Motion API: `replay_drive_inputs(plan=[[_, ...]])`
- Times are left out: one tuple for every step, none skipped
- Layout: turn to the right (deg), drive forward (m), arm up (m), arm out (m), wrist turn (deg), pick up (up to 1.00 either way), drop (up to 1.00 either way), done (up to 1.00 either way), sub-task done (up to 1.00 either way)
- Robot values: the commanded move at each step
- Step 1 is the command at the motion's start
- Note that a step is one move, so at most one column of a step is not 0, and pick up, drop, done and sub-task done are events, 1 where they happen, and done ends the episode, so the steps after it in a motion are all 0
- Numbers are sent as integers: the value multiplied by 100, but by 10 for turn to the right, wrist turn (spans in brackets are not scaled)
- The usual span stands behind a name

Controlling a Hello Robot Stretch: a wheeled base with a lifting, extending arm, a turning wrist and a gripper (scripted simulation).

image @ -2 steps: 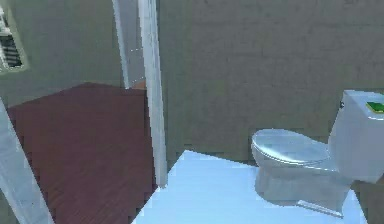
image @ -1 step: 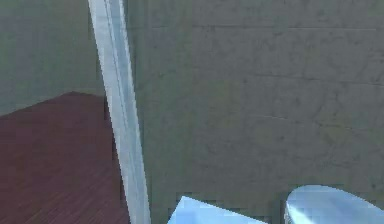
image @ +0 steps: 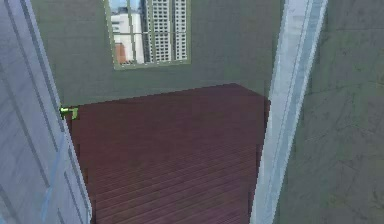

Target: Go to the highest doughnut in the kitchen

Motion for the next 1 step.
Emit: replay_drive_inputs(plan=[[-30, 0, 0, 0, 0, 0, 0, 0, 0]])
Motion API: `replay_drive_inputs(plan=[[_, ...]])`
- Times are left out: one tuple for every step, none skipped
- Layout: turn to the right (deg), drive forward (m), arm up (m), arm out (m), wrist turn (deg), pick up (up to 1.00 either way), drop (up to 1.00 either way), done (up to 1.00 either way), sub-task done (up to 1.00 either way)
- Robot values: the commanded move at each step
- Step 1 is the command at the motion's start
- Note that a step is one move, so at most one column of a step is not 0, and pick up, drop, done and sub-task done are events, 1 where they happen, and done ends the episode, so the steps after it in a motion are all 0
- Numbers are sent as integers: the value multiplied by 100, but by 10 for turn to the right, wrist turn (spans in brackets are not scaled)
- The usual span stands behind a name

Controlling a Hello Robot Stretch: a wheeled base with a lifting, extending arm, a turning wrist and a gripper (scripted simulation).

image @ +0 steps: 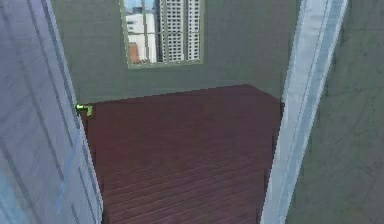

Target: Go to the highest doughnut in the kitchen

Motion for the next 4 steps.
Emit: replay_drive_inputs(plan=[[0, 5, 0, 0, 0, 0, 0, 0, 0], [0, 100, 0, 0, 0, 0, 0, 0, 0], [390, 0, 0, 0, 0, 0, 0, 0, 0], [0, 100, 0, 0, 0, 0, 0, 0, 0]])
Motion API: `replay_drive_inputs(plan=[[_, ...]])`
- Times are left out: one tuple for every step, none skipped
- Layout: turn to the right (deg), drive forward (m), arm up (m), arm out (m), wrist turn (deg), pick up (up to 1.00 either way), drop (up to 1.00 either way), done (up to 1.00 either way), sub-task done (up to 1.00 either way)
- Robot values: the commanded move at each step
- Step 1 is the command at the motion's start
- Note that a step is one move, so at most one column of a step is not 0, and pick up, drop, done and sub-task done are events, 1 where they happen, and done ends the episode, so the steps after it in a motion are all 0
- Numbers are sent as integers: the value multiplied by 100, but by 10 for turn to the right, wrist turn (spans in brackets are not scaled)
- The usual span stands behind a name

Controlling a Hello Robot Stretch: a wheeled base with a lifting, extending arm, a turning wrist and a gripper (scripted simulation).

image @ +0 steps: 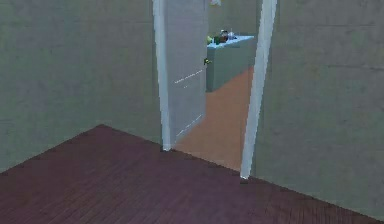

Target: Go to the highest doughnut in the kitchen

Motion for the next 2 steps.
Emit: replay_drive_inputs(plan=[[0, 100, 0, 0, 0, 0, 0, 0, 0], [0, 55, 0, 0, 0, 0, 0, 0, 0]])
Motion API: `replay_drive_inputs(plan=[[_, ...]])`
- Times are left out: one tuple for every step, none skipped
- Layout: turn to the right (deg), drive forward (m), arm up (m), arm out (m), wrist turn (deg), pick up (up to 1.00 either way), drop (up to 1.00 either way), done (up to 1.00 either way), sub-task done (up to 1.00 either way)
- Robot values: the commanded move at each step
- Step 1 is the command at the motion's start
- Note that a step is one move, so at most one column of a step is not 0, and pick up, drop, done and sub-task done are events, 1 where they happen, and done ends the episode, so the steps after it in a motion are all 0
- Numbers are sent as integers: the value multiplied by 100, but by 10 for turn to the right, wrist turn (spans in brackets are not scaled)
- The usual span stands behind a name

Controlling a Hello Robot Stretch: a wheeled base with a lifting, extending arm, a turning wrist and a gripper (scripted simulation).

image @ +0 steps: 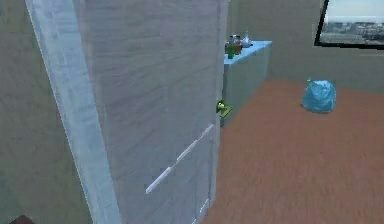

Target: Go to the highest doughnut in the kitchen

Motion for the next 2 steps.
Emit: replay_drive_inputs(plan=[[240, 0, 0, 0, 0, 0, 0, 0, 0], [30, 0, 0, 0, 0, 0, 0, 0, 0]])
